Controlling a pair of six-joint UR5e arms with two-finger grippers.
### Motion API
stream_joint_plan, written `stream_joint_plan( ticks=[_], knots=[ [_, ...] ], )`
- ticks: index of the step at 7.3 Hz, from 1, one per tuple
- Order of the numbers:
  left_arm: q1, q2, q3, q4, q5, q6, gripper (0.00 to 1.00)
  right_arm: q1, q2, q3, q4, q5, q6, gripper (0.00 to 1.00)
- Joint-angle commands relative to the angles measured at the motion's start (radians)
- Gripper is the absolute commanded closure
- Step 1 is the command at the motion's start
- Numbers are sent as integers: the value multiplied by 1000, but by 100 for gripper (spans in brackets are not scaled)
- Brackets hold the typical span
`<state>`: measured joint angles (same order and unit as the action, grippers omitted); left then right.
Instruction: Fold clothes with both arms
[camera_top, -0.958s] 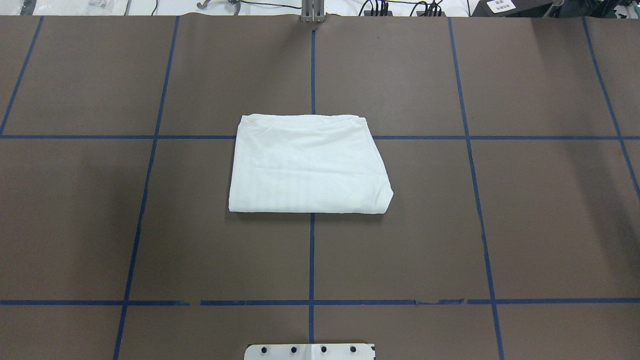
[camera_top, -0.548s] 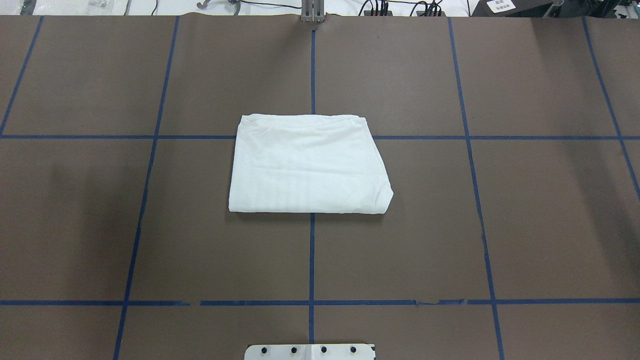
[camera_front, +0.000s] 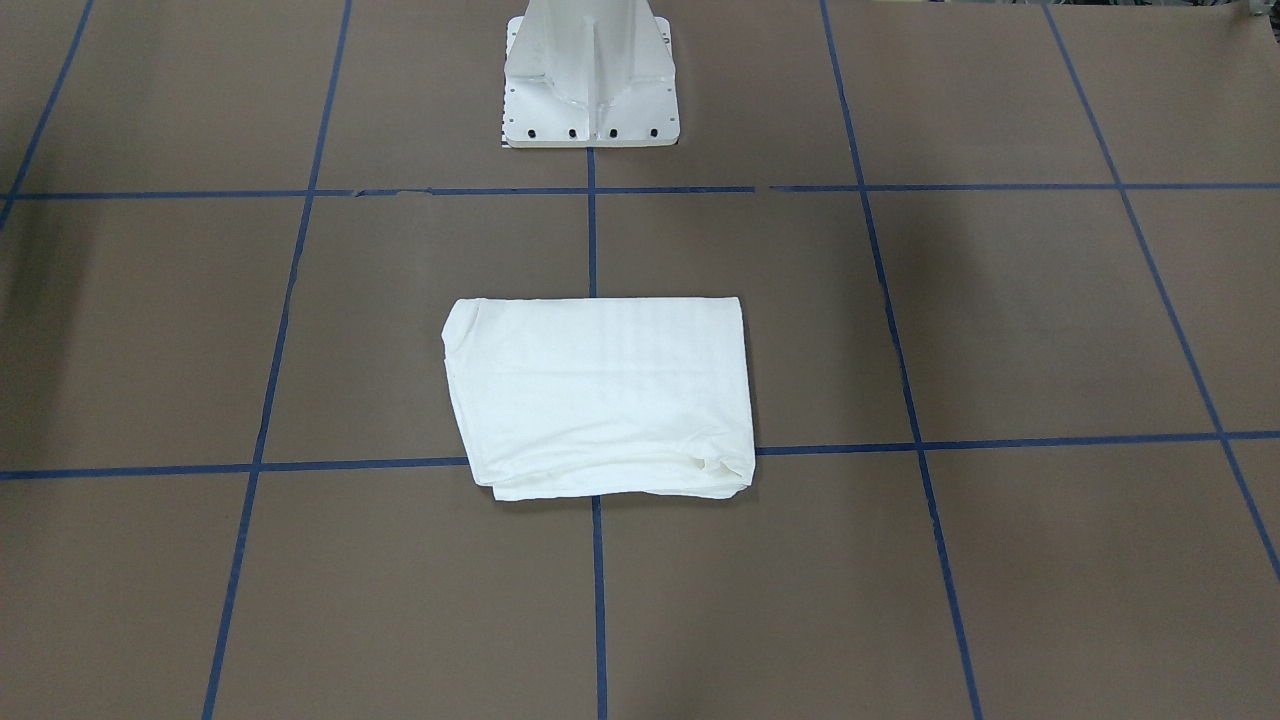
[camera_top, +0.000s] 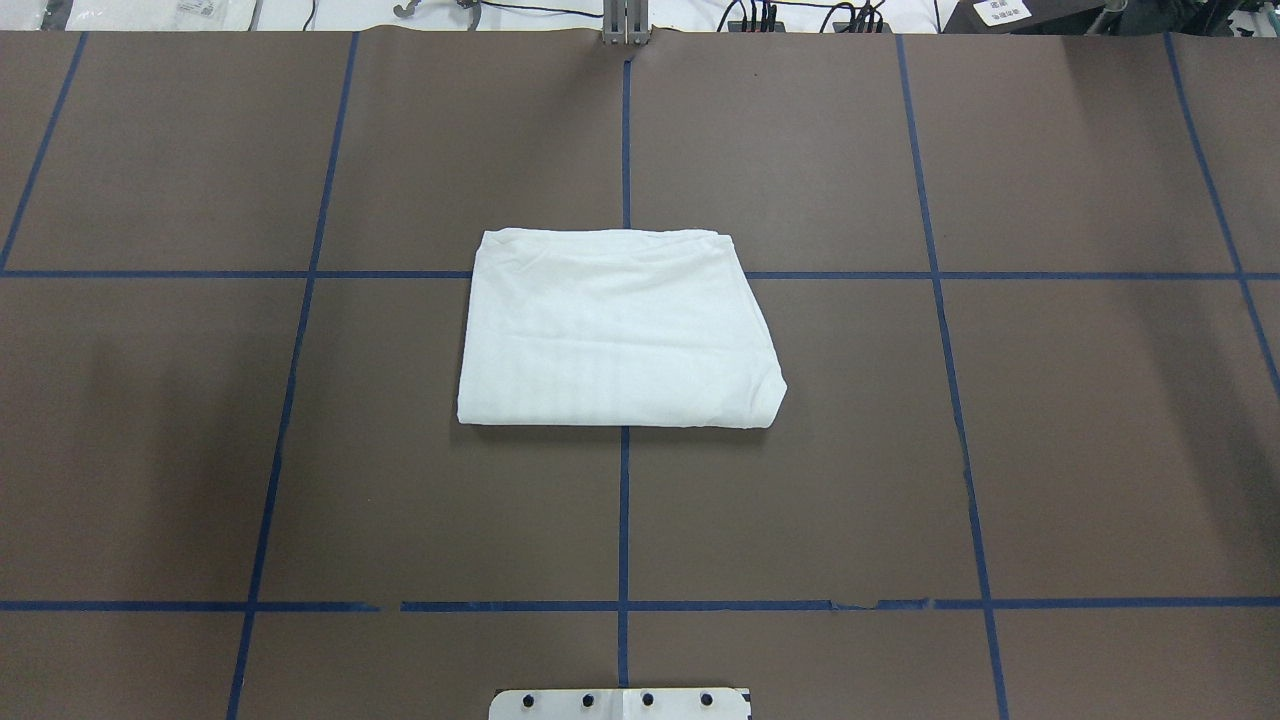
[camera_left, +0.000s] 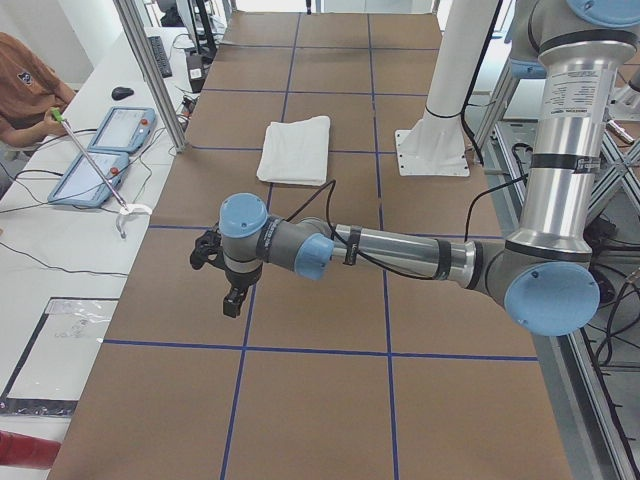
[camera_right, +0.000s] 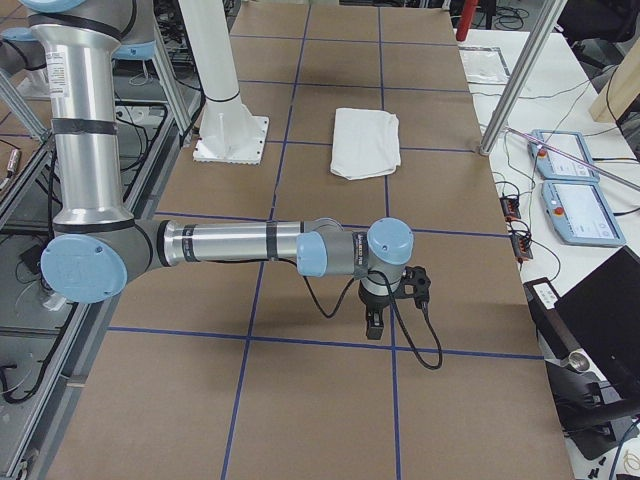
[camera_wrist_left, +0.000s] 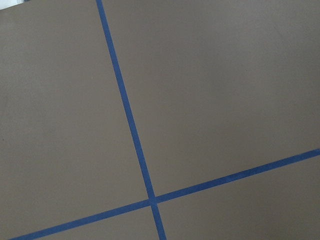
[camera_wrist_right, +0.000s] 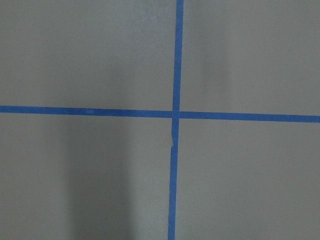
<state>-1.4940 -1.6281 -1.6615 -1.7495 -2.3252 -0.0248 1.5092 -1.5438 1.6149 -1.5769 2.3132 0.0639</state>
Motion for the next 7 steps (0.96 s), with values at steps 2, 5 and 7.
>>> stream_joint_plan(
  ticks=[2,5,7],
  knots=[
    [1,15,-41,12,3,-7,0,-1,-9,-1,-3,27,1,0],
    [1,16,-60,10,-2,-9,0,-4,-13,2,-3,55,1,0],
    [1,48,-64,5,-2,-3,0,-3,-37,41,1,51,5,0]
  ],
)
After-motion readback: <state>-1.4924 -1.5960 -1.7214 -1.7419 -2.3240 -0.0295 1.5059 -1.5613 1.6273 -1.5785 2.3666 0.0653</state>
